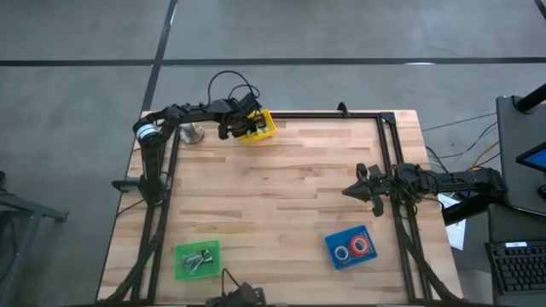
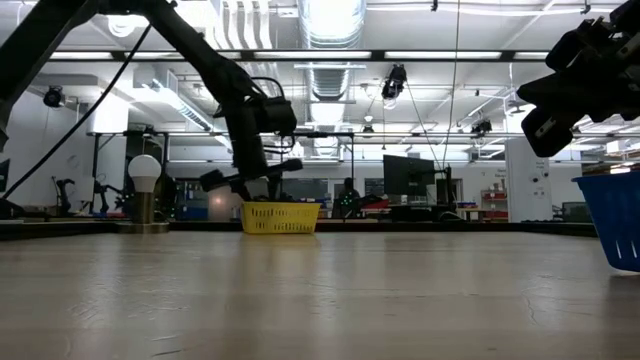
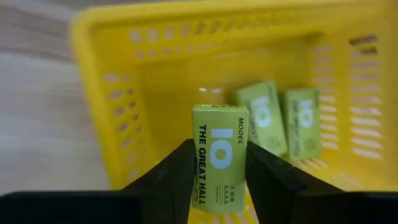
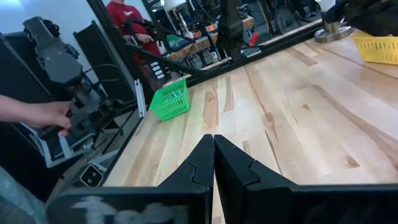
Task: Pick and place Stapler, Stapler remover, tape
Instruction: Put the green staple box into the yellow basket
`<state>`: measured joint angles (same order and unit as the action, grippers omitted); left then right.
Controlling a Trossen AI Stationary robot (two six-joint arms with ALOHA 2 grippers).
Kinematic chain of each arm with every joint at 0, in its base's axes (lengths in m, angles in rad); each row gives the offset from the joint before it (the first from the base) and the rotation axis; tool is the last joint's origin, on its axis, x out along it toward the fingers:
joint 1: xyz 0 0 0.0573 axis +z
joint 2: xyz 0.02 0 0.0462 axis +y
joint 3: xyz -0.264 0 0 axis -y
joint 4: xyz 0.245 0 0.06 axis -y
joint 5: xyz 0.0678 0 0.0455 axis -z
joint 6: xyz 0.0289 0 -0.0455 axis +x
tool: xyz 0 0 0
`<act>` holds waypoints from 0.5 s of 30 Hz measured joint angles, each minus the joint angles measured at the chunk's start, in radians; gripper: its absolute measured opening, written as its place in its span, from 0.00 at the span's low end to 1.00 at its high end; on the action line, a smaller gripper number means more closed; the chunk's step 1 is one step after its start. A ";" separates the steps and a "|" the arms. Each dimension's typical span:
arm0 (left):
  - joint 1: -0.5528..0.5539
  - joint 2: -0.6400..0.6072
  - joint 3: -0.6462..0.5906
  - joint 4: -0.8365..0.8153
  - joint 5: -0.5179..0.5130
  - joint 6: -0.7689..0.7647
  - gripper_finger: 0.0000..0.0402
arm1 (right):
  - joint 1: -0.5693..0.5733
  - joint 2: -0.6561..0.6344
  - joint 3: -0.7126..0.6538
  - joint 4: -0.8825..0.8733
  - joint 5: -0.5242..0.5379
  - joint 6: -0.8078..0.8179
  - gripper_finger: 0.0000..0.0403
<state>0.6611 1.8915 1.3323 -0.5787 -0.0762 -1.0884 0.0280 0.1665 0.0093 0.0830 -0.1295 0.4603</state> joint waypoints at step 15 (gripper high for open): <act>-0.008 0.000 0.034 -0.035 -0.028 0.000 0.62 | 0.000 0.000 0.000 0.000 0.000 0.000 0.02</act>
<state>0.6535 1.8915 1.3664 -0.6136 -0.1045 -1.0887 0.0279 0.1669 0.0093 0.0830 -0.1295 0.4603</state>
